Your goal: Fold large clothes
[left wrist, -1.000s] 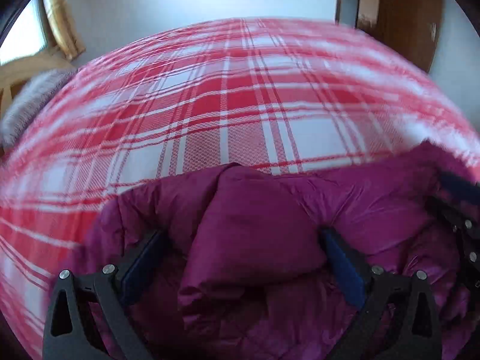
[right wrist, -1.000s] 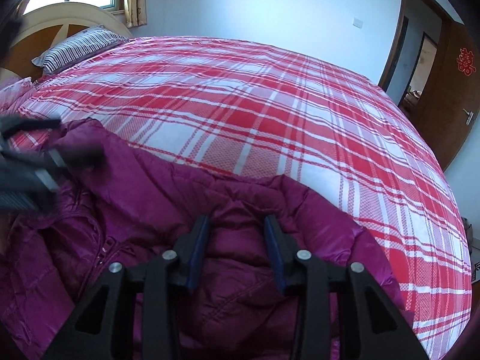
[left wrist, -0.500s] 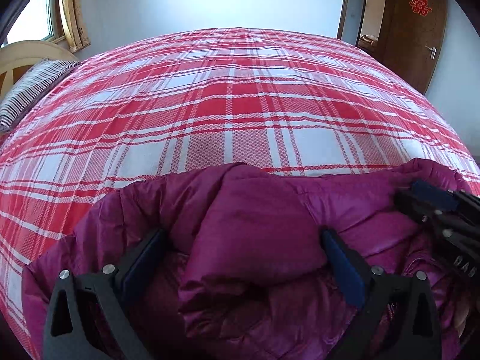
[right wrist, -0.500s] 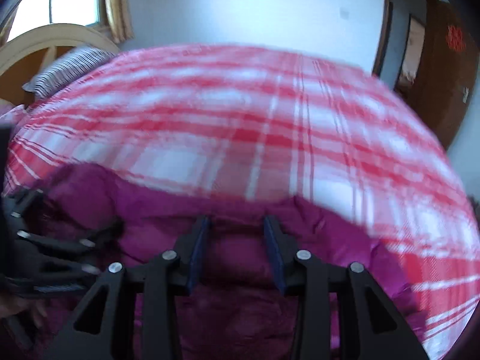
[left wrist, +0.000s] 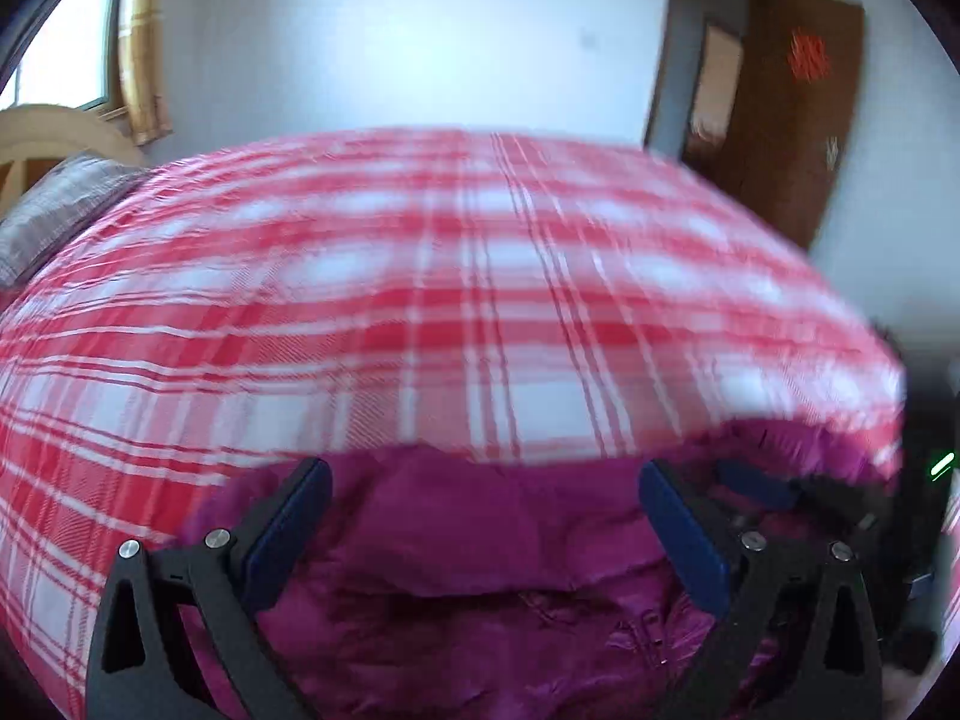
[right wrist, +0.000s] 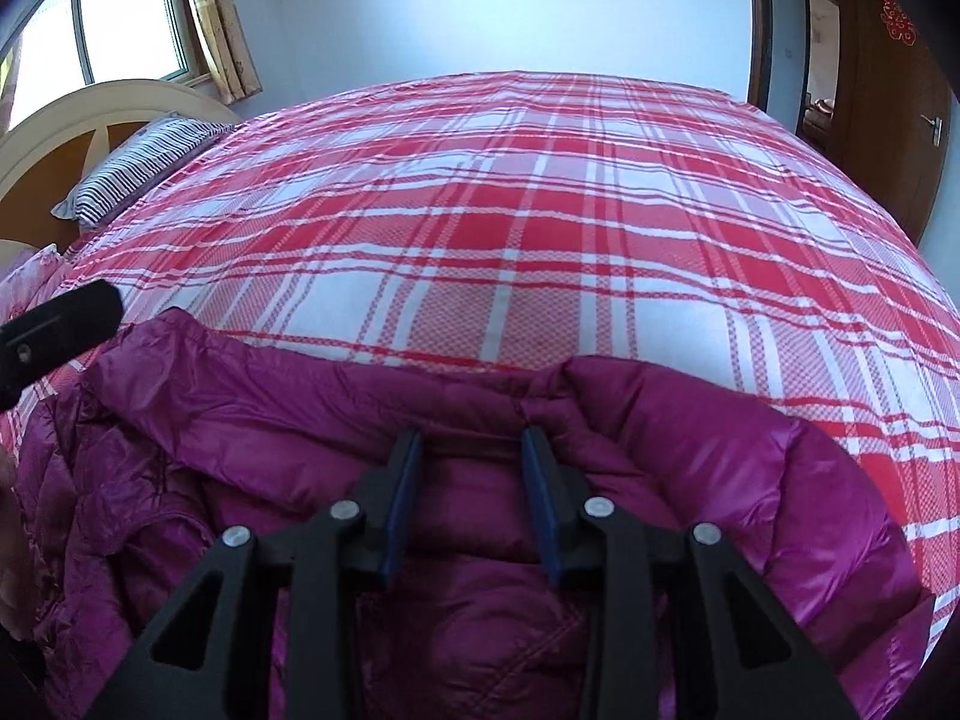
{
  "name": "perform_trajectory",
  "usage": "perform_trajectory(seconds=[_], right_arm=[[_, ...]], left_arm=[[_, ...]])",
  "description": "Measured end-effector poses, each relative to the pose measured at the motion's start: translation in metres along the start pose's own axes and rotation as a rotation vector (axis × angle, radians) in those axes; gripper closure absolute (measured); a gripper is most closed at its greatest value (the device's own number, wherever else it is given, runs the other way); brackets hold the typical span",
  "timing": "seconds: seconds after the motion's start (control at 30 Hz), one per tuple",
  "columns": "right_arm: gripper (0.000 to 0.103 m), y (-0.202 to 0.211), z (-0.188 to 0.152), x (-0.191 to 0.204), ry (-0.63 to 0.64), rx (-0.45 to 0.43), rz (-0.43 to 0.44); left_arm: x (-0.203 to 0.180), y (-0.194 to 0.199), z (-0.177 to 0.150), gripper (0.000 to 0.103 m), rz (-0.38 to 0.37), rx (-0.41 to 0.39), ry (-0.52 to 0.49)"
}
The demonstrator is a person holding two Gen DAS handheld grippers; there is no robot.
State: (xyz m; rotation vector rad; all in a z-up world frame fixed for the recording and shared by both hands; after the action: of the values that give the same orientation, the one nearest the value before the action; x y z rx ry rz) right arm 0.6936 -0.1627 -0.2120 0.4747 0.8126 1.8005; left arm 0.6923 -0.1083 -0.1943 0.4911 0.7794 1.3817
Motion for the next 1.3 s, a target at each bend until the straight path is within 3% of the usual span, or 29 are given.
perform_trajectory(seconds=[0.1, 0.13, 0.2, 0.5, 0.73, 0.87, 0.97, 1.0, 1.1, 1.2, 1.3], right_arm=[[0.067, 0.000, 0.000, 0.000, 0.000, -0.001, -0.001], [0.067, 0.000, 0.000, -0.001, 0.000, -0.001, 0.000], [0.067, 0.000, -0.001, -0.001, -0.001, -0.002, 0.002], [0.066, 0.000, 0.000, -0.001, -0.003, -0.003, 0.003], [0.066, 0.000, 0.000, -0.001, -0.010, -0.011, 0.008], [0.066, 0.000, -0.001, -0.002, -0.017, -0.017, 0.018], [0.066, 0.000, -0.001, -0.002, -0.016, -0.019, 0.017], [0.066, 0.000, -0.001, -0.002, -0.016, -0.019, 0.016], [0.066, 0.001, -0.001, -0.001, -0.015, -0.021, 0.014], [0.066, 0.001, -0.001, -0.001, -0.016, -0.024, 0.018], [0.066, 0.001, -0.001, -0.001, -0.013, -0.022, 0.016]], left_arm=[[0.013, -0.034, -0.023, 0.001, 0.088, 0.101, -0.011], [0.018, -0.039, -0.026, 0.001, 0.055, 0.125, 0.033], [0.026, -0.039, -0.024, 0.001, 0.033, 0.120, 0.091], [0.029, -0.035, -0.024, 0.001, 0.002, 0.090, 0.111], [0.056, 0.014, 0.020, 0.001, -0.250, 0.023, 0.359], [0.024, 0.036, 0.038, 0.001, -0.435, 0.028, 0.381], [-0.009, 0.029, 0.029, 0.001, -0.510, 0.075, 0.341], [-0.015, 0.020, 0.023, 0.001, -0.499, 0.100, 0.324], [0.002, -0.020, 0.003, 0.001, -0.330, 0.133, 0.318], [0.010, -0.025, -0.004, 0.001, -0.365, 0.104, 0.327], [0.003, -0.029, -0.007, 0.001, -0.291, 0.089, 0.260]])
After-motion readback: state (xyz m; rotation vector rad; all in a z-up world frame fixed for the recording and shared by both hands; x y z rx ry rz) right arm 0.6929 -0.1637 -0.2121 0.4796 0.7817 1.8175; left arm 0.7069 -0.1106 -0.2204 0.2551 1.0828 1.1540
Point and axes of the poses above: each gripper's, at about its wrist camera, not at the fingertips, and y roughly against the way its jaws point, x to its left, z to its top, the point moved 8 cm from there along -y, roughly the way its jaws point, and after that the axes turned 13 degrees about y, right-handed, at the moved point
